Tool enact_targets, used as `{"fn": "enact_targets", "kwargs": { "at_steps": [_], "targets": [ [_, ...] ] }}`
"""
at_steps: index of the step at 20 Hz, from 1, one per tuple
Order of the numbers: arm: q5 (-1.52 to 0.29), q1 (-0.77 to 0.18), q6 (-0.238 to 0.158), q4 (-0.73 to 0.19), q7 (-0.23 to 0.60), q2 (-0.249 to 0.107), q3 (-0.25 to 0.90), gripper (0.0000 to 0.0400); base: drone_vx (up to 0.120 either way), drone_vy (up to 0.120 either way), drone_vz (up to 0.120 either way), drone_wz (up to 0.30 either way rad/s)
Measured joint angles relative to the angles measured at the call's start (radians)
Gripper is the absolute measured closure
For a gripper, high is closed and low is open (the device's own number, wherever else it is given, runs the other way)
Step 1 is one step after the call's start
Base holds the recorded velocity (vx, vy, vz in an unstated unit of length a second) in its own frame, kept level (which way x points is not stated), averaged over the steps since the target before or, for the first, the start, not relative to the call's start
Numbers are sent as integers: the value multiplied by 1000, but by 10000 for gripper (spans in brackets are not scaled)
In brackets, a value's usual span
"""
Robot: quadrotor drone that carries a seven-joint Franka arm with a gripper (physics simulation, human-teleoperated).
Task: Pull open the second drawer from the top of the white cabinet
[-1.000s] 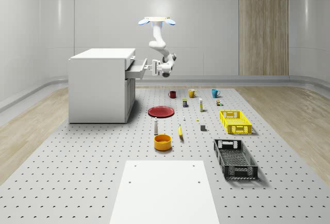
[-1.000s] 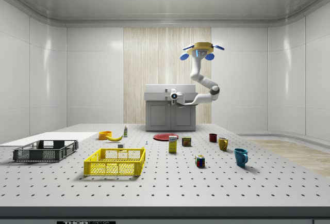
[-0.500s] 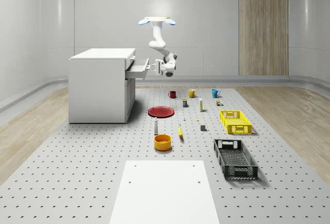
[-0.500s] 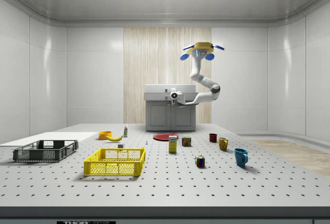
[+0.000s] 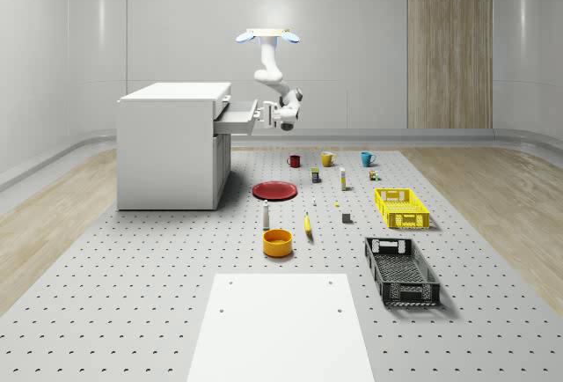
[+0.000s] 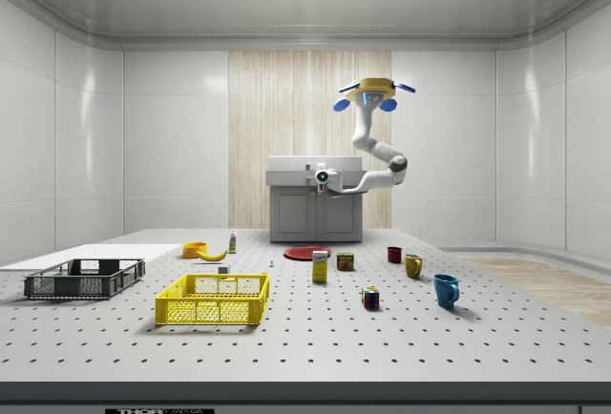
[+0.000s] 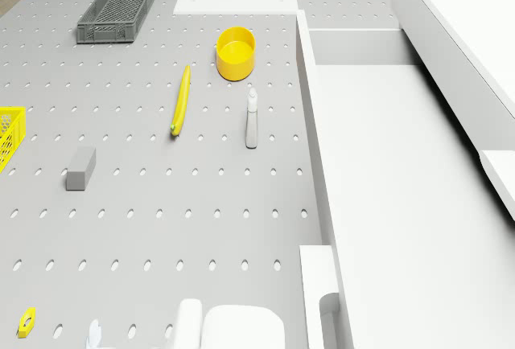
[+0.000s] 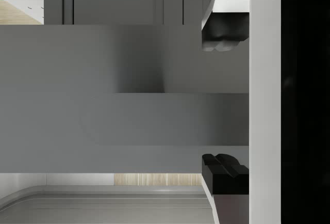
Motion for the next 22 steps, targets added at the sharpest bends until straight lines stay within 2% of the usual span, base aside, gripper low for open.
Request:
{"fn": "enact_targets", "kwargs": {
  "at_steps": [7,22],
  "targets": [
    [-23,16,8,4,31,-19,-13,101,0,0,0,0],
    [-158,30,-101,97,63,-50,-155,100,0,0,0,0]
  ]
}}
